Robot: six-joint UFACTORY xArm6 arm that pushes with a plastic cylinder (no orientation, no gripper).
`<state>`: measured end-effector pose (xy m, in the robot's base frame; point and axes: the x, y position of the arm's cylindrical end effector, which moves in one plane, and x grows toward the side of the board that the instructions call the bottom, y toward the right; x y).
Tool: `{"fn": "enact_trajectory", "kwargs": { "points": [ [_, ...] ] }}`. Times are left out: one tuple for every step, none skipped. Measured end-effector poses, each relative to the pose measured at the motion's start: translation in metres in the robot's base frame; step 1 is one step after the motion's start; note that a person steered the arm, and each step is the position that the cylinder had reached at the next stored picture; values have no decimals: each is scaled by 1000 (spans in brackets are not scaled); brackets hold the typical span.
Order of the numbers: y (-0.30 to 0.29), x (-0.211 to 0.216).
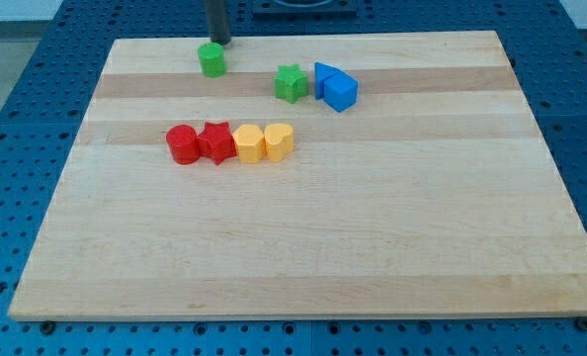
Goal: Move the green circle towards the red star
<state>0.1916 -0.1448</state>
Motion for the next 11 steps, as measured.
{"fn": "enact_trajectory", "kwargs": {
  "points": [
    [-19,1],
    [-34,15],
    [-40,34],
    [-38,41],
    [-33,29],
    [-22,14],
    [-8,16],
    [-3,33],
    [-3,58],
    [-3,87],
    [-1,112]
  ]
}}
